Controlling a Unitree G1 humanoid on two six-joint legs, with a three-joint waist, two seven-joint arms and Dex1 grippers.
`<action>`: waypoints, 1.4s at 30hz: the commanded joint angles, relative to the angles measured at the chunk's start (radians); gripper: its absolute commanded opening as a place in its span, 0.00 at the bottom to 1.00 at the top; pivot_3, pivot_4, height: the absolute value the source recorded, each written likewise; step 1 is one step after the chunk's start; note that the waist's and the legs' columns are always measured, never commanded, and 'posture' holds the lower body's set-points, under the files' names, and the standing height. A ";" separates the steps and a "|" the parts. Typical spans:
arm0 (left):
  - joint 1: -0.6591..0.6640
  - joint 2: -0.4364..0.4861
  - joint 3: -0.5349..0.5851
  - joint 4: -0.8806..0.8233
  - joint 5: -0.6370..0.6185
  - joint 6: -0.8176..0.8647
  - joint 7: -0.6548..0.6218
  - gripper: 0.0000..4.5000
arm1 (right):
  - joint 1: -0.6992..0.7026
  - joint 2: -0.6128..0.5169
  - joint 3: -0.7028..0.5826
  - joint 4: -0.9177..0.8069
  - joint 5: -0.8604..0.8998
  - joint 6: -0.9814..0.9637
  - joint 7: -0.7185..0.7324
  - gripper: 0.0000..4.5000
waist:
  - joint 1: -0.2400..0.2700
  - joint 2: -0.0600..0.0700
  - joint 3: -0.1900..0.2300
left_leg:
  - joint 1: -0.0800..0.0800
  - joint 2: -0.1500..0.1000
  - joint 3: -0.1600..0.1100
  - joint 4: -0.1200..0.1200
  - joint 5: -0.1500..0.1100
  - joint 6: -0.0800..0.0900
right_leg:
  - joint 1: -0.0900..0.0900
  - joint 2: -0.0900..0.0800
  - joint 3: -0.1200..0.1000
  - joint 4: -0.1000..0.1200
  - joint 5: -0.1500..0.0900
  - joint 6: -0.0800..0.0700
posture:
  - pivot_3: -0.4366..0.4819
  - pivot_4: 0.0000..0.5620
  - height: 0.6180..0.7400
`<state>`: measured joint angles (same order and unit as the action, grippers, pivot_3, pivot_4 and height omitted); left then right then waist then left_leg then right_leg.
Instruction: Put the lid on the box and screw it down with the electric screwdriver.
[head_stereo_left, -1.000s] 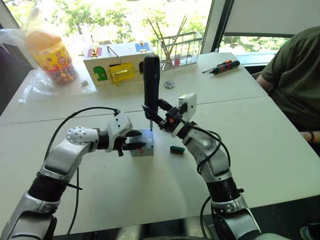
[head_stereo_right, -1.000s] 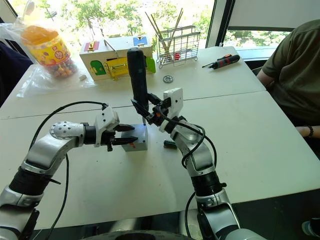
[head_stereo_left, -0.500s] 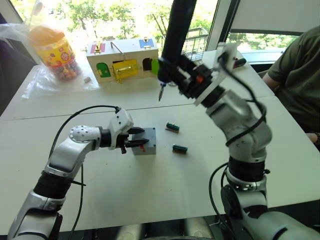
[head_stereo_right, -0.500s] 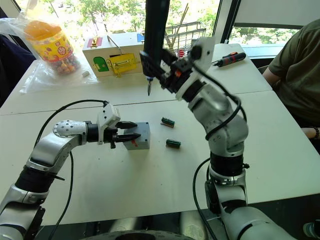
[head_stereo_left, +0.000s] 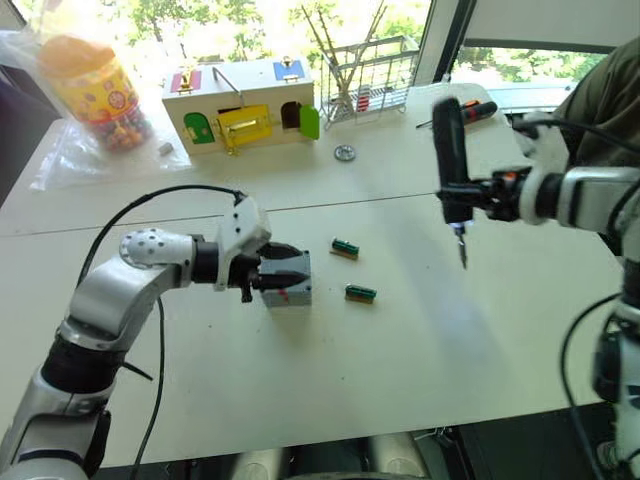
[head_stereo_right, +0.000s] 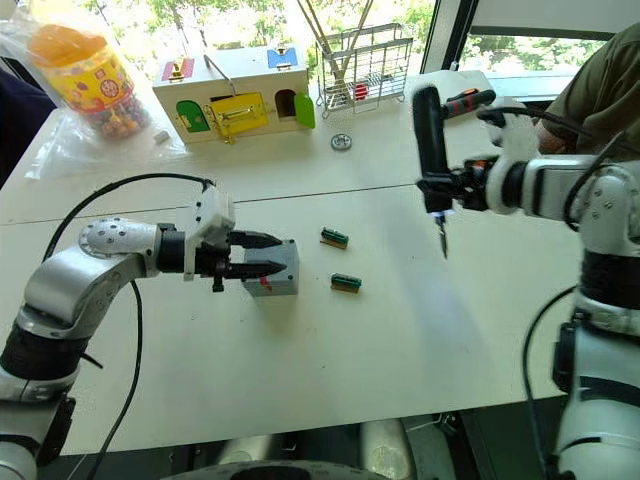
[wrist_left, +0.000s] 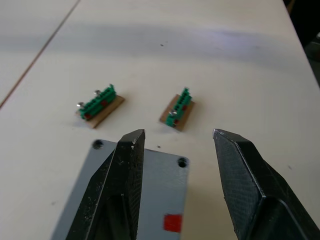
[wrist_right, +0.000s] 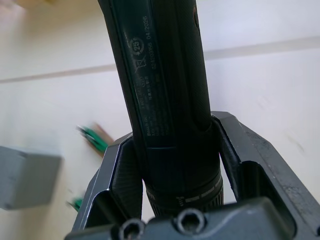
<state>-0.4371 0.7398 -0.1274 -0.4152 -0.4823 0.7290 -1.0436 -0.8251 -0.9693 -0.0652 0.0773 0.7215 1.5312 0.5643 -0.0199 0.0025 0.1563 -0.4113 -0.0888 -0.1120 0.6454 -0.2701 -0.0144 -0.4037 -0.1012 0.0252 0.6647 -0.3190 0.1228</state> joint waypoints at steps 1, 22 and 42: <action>0.027 -0.015 -0.024 -0.014 0.022 -0.034 0.026 0.48 | -0.036 -0.013 0.032 0.071 0.025 0.065 0.088 0.42 | -0.002 0.000 0.001 | 0.000 0.000 0.000 0.001 0.000 0.001 | 0.000 0.000 0.000 0.001 0.000 0.000 | 0.48 0.27 1.00; 0.091 -0.029 -0.018 -0.017 0.050 -0.060 0.109 0.49 | -0.118 0.060 0.336 0.362 -0.210 -0.045 0.218 0.69 | 0.007 -0.002 0.004 | 0.000 -0.001 0.000 0.004 0.002 -0.004 | 0.001 0.000 -0.001 0.001 0.000 0.000 | 0.48 0.27 1.00; 0.157 0.061 0.199 0.311 0.028 -0.077 0.070 0.49 | -0.043 0.280 0.015 -0.249 -0.108 -0.222 0.137 0.99 | -0.001 -0.004 0.003 | 0.000 0.000 -0.001 0.001 0.003 -0.005 | -0.001 0.001 -0.001 0.003 0.001 0.000 | 0.48 0.27 1.00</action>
<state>-0.2884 0.7924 0.0570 -0.0842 -0.4588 0.6631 -0.9773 -0.9191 -0.7034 -0.0305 -0.0206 0.5513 1.3291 0.6822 -0.0211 -0.0020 0.1596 -0.4113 -0.0884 -0.1145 0.6462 -0.2673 -0.0195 -0.4050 -0.1002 0.0243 0.6667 -0.3185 0.1231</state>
